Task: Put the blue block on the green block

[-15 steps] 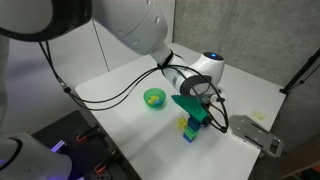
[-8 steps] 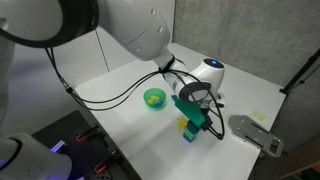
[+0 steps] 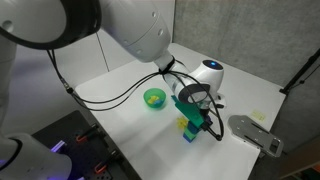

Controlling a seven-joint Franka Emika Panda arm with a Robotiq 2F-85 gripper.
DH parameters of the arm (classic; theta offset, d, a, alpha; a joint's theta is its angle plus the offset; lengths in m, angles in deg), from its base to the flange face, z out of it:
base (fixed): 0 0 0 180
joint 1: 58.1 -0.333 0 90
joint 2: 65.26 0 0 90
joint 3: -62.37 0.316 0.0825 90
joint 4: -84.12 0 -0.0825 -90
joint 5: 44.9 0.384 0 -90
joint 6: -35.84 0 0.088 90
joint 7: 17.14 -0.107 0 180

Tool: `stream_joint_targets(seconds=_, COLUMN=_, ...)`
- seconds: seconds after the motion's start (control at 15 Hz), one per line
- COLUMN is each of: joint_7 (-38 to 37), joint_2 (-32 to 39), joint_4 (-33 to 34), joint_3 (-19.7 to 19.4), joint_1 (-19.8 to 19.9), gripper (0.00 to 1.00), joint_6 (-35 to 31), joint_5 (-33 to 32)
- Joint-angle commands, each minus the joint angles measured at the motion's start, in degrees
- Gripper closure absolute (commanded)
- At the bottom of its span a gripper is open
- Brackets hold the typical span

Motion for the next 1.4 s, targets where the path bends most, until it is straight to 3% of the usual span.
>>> stream_joint_targets(seconds=0.0, joint_7=-0.7, joint_2=0.0, joint_4=0.2, joint_3=0.7, joint_1=0.4, gripper=0.73, joint_6=0.0, joint_5=1.0)
stream_joint_targets(seconds=0.6, joint_7=-1.5, joint_2=0.7, joint_4=0.2, joint_3=0.8, joint_1=0.2, gripper=0.73, joint_6=0.1, joint_5=1.0)
stream_joint_targets(seconds=0.67, joint_7=-1.4, joint_2=0.6, joint_4=0.1, joint_3=0.9, joint_1=0.2, gripper=0.23, joint_6=0.0, joint_5=1.0)
stream_joint_targets(seconds=0.73, joint_7=-1.4, joint_2=0.5, joint_4=0.1, joint_3=0.9, joint_1=0.3, gripper=0.22, joint_6=-0.1, joint_5=1.1)
stream_joint_targets(seconds=0.93, joint_7=-1.1, joint_2=-0.3, joint_4=-0.4, joint_3=1.2, joint_1=0.3, gripper=0.01, joint_6=-0.1, joint_5=1.2)
stream_joint_targets(seconds=1.33, joint_7=-1.5, joint_2=-4.7, joint_4=-2.6, joint_3=2.0, joint_1=-1.4, gripper=0.00, joint_6=1.2, joint_5=0.7)
